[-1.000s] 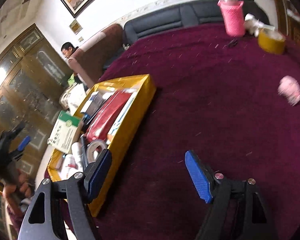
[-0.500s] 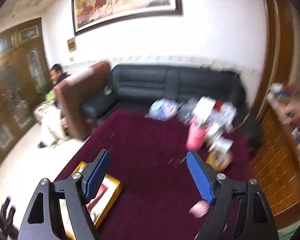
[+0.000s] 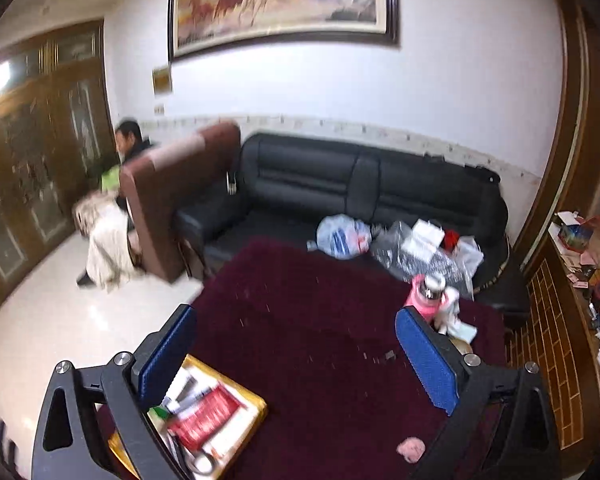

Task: Organize objects
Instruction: 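Move both tools over the pink plush ball and clear cartoon pouch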

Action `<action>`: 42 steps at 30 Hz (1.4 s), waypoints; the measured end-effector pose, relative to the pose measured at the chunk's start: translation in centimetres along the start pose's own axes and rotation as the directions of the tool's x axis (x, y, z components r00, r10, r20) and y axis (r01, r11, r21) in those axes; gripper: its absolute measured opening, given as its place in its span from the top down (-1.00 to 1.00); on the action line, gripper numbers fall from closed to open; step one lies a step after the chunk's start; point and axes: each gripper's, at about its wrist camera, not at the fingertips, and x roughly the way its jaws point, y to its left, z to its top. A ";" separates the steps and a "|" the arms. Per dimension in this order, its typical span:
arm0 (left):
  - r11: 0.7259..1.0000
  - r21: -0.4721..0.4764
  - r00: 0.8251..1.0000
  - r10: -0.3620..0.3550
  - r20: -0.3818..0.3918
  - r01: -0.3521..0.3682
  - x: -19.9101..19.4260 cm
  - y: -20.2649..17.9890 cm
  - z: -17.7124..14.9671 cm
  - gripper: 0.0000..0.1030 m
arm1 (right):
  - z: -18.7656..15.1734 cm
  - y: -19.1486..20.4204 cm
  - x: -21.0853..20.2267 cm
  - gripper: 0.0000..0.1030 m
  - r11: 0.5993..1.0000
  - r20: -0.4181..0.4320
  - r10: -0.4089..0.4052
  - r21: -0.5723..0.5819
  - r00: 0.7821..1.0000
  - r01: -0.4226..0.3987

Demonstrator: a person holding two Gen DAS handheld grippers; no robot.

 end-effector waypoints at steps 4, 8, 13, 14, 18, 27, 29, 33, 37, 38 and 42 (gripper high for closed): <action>0.987 0.052 0.987 -0.150 -0.053 0.153 3.6 -5.0 -0.6 -0.95 | -6.2 -3.9 0.9 -0.97 0.999 -0.080 -0.028 0.040 0.996 0.031; 0.927 0.090 0.924 -0.348 -0.156 0.364 8.2 -12.8 -2.0 -0.95 | -15.0 -9.0 2.0 -0.97 0.993 -0.113 -0.059 0.099 0.992 0.070; 0.828 0.128 0.804 -0.475 -0.359 0.546 13.6 -23.4 -6.7 -0.94 | -24.2 -18.0 4.1 -0.96 0.948 -0.208 -0.141 0.252 0.968 0.192; 0.804 0.136 0.771 -0.487 -0.410 0.580 14.5 -25.6 -8.2 -0.94 | -26.2 -20.9 4.4 -0.96 0.924 -0.231 -0.139 0.319 0.963 0.210; 0.755 0.212 0.727 -0.455 -0.514 0.621 16.0 -30.4 -12.5 -0.94 | -30.2 -28.5 6.6 -0.96 0.851 -0.297 -0.149 0.447 0.943 0.275; 0.802 0.205 0.714 -0.345 -0.609 0.562 19.6 -32.0 -15.9 -0.94 | -29.1 -29.9 16.9 -0.95 0.855 -0.275 0.086 0.513 0.958 0.071; 0.810 0.213 0.720 -0.324 -0.614 0.546 19.9 -31.7 -16.0 -0.94 | -28.6 -29.1 19.5 -0.94 0.863 -0.303 0.079 0.498 0.950 0.087; 0.824 0.221 0.733 -0.301 -0.610 0.522 20.4 -30.9 -15.8 -0.94 | -29.5 -27.8 23.3 -0.93 0.830 -0.323 0.199 0.558 0.925 0.017; 0.828 0.215 0.736 -0.303 -0.606 0.517 21.0 -30.1 -15.6 -0.94 | -29.1 -22.9 21.6 -0.92 0.789 -0.230 0.506 0.513 0.831 -0.339; 0.827 0.211 0.732 -0.306 -0.609 0.521 21.2 -30.0 -15.7 -0.94 | -28.9 -22.1 20.3 -0.91 0.746 -0.193 0.587 0.505 0.786 -0.434; 0.808 0.193 0.705 -0.337 -0.624 0.557 22.1 -30.6 -16.5 -0.94 | -29.4 -22.4 14.1 -0.90 0.761 -0.071 0.540 0.466 0.838 -0.451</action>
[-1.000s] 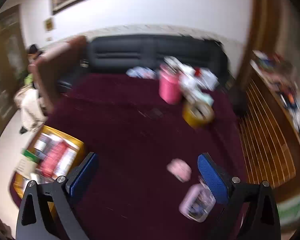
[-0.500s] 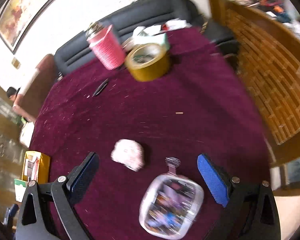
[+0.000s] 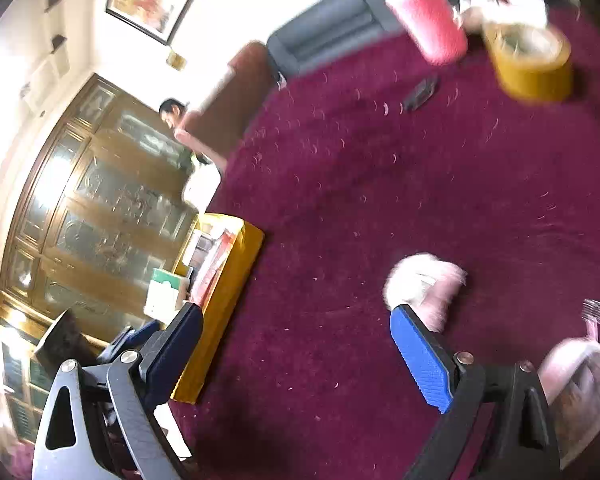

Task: Organize objects
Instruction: 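Move both tools over the pink plush ball and clear cartoon pouch, then grasp the pink plush ball with the left tool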

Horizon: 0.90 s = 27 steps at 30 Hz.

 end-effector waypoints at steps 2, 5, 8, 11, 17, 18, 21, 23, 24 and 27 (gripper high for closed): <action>1.000 0.002 1.000 -0.027 -0.014 0.027 1.4 -0.5 0.3 -0.94 | -1.3 -0.8 -3.1 -0.91 0.989 0.144 -0.142 0.049 0.979 0.136; 0.999 0.038 1.000 -0.027 -0.013 0.028 3.9 -2.1 1.5 -0.94 | -3.2 -3.1 -5.5 -0.91 0.955 0.268 -0.288 0.155 0.920 0.254; 0.993 0.115 1.000 0.002 0.004 -0.002 6.6 -4.4 3.0 -0.94 | -4.8 -6.2 -6.9 -0.91 0.928 0.346 -0.349 0.256 0.871 0.270; 0.978 0.204 0.999 0.048 -0.014 -0.044 10.3 -7.1 4.5 -0.94 | -6.0 -8.9 -7.3 -0.91 0.915 0.380 -0.351 0.334 0.856 0.226; 0.955 0.292 0.995 0.069 -0.067 -0.047 16.9 -11.2 5.5 -0.94 | -5.9 -11.5 -8.3 -0.91 0.887 0.368 -0.393 0.392 0.842 0.243; 0.956 0.292 0.995 0.063 -0.076 -0.038 17.8 -11.5 5.6 -0.94 | -6.0 -11.6 -8.5 -0.91 0.890 0.372 -0.381 0.396 0.846 0.227; 0.958 0.286 0.994 0.051 -0.099 -0.021 19.9 -12.1 5.9 -0.93 | -6.2 -11.8 -8.7 -0.91 0.887 0.372 -0.378 0.409 0.848 0.215; 0.953 0.301 0.992 0.063 -0.109 -0.027 20.9 -12.5 6.0 -0.94 | -6.4 -11.9 -8.5 -0.91 0.885 0.366 -0.373 0.416 0.853 0.209; 0.950 0.310 0.991 0.066 -0.113 -0.028 21.3 -12.7 5.9 -0.93 | -6.4 -11.9 -8.5 -0.91 0.886 0.365 -0.367 0.418 0.856 0.201; 0.943 0.331 0.990 0.068 -0.122 -0.024 21.7 -13.3 5.7 -0.55 | -6.3 -12.0 -8.3 -0.91 0.886 0.363 -0.369 0.416 0.856 0.206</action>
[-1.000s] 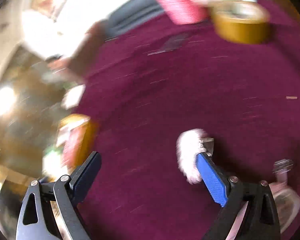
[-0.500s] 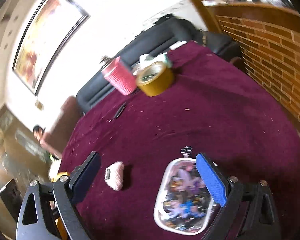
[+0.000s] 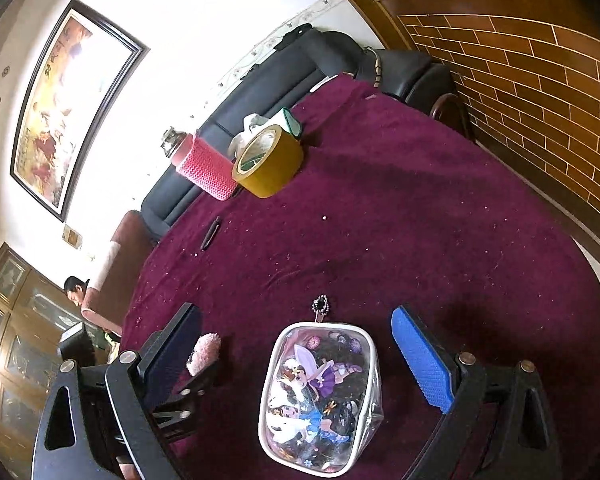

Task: Organize objects
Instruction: 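Grasp the pink plush ball with the left tool, then grasp the clear cartoon pouch with the right tool while the left tool holds the plush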

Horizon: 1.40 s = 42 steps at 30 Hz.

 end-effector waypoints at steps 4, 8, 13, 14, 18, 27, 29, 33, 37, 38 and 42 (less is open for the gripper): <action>1.000 -0.006 1.000 -0.017 -0.019 0.017 -0.1 0.2 -0.1 0.35 | -0.3 0.2 0.5 -0.91 1.000 -0.020 -0.015 -0.011 1.000 0.014; 0.998 -0.043 0.999 -0.038 0.036 0.039 -2.5 1.6 -0.3 0.37 | -0.9 0.9 1.4 -0.91 0.997 -0.055 -0.060 -0.055 0.997 0.057; 0.997 -0.077 0.993 -0.013 0.114 0.022 -7.6 3.2 -1.6 0.37 | -2.2 2.4 2.9 -0.91 0.978 -0.092 -0.158 -0.151 0.983 0.143; 0.996 -0.086 0.992 -0.009 0.127 0.020 -8.6 3.5 -2.0 0.36 | -2.5 2.6 3.2 -0.91 0.975 -0.101 -0.170 -0.165 0.980 0.152; 0.990 -0.138 0.987 0.024 0.158 -0.002 -12.4 5.3 -4.1 0.36 | -3.4 3.0 4.2 -0.90 0.954 -0.110 -0.251 -0.198 0.962 0.227; 0.974 -0.205 0.975 0.137 0.174 -0.100 -17.9 8.5 -9.0 0.35 | -4.6 4.5 5.8 -0.90 0.859 -0.115 -0.464 -0.302 0.878 0.414; 0.969 -0.219 0.972 0.157 0.172 -0.117 -18.6 9.0 -9.7 0.35 | -5.2 5.1 6.2 -0.90 0.827 -0.102 -0.508 -0.334 0.855 0.452; 0.958 -0.248 0.968 0.191 0.166 -0.146 -20.1 9.7 -10.9 0.35 | -5.7 5.4 6.6 -0.89 0.797 -0.095 -0.551 -0.355 0.829 0.488; 0.949 -0.261 0.961 0.225 0.162 -0.178 -21.0 9.9 -11.8 0.35 | -5.9 5.7 6.6 -0.89 0.779 -0.087 -0.574 -0.364 0.815 0.510; 0.946 -0.266 0.959 0.233 0.161 -0.185 -21.2 10.0 -11.9 0.35 | -5.9 5.7 6.6 -0.89 0.779 -0.087 -0.575 -0.362 0.813 0.512; 0.938 -0.285 0.955 0.251 0.156 -0.200 -21.9 10.3 -12.3 0.35 | -5.9 6.1 6.6 -0.71 0.778 -0.071 -0.572 -0.362 0.817 0.513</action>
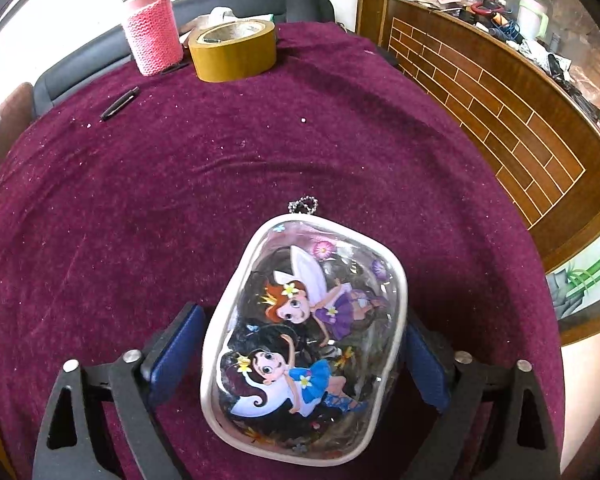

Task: Organize objects
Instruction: 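Grasp the clear cartoon pouch with the right tool while the left tool holds the plush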

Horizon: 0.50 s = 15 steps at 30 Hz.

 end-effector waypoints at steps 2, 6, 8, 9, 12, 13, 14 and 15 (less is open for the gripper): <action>1.000 -0.003 1.000 0.006 0.002 -0.006 -0.3 0.2 -0.1 0.35 | 0.0 0.2 -0.1 -0.67 1.000 0.000 0.003 -0.006 1.000 -0.003; 1.000 -0.003 1.000 0.012 0.008 -0.012 -0.8 0.3 -0.5 0.35 | -0.4 0.6 -0.4 -0.66 1.000 0.006 0.012 -0.013 1.000 -0.012; 1.000 0.001 1.000 0.017 0.008 -0.017 -0.9 0.3 -0.6 0.35 | -0.7 0.8 -0.6 -0.65 1.000 0.006 0.018 -0.022 1.000 -0.018; 1.000 0.001 1.000 0.016 0.009 -0.016 -1.0 0.3 -0.7 0.35 | -0.8 1.0 -0.7 -0.65 0.999 0.005 0.022 -0.027 1.000 -0.022; 1.000 -0.002 1.000 0.020 0.011 -0.020 -1.2 0.3 -0.8 0.35 | -1.3 1.2 -1.1 -0.65 0.998 -0.001 0.045 -0.035 0.999 -0.045; 1.000 -0.003 1.000 0.019 0.012 -0.019 -1.3 0.4 -0.9 0.35 | -1.4 1.3 -1.3 -0.65 0.998 -0.004 0.059 -0.034 0.998 -0.059; 1.000 -0.005 1.000 0.019 0.012 -0.019 -1.4 0.5 -0.9 0.35 | -1.6 1.4 -1.5 -0.65 0.997 -0.006 0.071 -0.033 0.997 -0.071; 1.000 -0.007 1.000 0.021 0.014 -0.021 -1.5 0.6 -1.0 0.35 | -1.7 1.6 -1.8 -0.65 0.996 -0.006 0.086 -0.033 0.996 -0.086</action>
